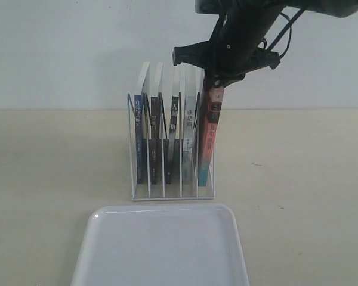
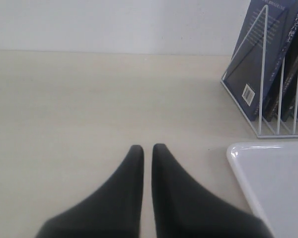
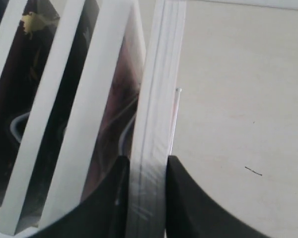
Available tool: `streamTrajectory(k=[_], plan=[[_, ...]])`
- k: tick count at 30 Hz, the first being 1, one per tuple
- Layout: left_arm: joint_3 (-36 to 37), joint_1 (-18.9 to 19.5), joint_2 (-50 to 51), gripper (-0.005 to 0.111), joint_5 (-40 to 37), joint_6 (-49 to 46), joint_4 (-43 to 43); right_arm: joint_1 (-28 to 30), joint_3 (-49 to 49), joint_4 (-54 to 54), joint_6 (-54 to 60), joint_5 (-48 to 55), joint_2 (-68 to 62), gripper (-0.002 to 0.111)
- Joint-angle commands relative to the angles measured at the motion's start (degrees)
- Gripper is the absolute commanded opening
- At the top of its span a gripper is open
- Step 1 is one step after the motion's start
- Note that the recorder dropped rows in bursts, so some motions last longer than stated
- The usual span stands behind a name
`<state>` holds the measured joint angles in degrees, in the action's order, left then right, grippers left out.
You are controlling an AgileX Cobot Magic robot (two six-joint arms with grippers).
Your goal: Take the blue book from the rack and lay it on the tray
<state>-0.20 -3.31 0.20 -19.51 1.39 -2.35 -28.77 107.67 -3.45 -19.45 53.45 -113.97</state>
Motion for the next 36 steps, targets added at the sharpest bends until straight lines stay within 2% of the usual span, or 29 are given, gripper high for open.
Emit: streamTrajectory(k=[1, 3, 5, 15, 22, 26, 29, 36], plan=[[0.20, 0.23, -0.20, 0.006, 0.24, 0.49, 0.06, 0.12, 0.27, -0.36, 0.07, -1.74, 0.72, 0.021], [0.20, 0.23, -0.20, 0.006, 0.24, 0.49, 0.06, 0.12, 0.27, 0.08, 0.46, -1.74, 0.72, 0.035], [0.20, 0.23, -0.20, 0.006, 0.24, 0.49, 0.06, 0.12, 0.27, 0.21, 0.54, -1.98, 0.72, 0.042], [0.20, 0.23, -0.20, 0.006, 0.24, 0.49, 0.06, -0.44, 0.39, 3.45, 2.04, -1.32, 4.42, 0.042], [0.20, 0.23, -0.20, 0.006, 0.24, 0.49, 0.06, -5.58, 0.39, 1.70, 2.51, -1.59, 9.38, 0.042], [0.20, 0.23, -0.20, 0.006, 0.24, 0.49, 0.06, -9.05, 0.39, 1.47, 1.64, -4.69, 8.61, 0.042], [0.20, 0.23, -0.20, 0.006, 0.24, 0.49, 0.06, -9.57, 0.39, 1.20, 0.20, -7.42, 6.74, 0.042], [0.20, 0.23, -0.20, 0.006, 0.24, 0.49, 0.06, -9.44, 0.39, -10.57, -7.70, -9.46, 2.24, 0.042]])
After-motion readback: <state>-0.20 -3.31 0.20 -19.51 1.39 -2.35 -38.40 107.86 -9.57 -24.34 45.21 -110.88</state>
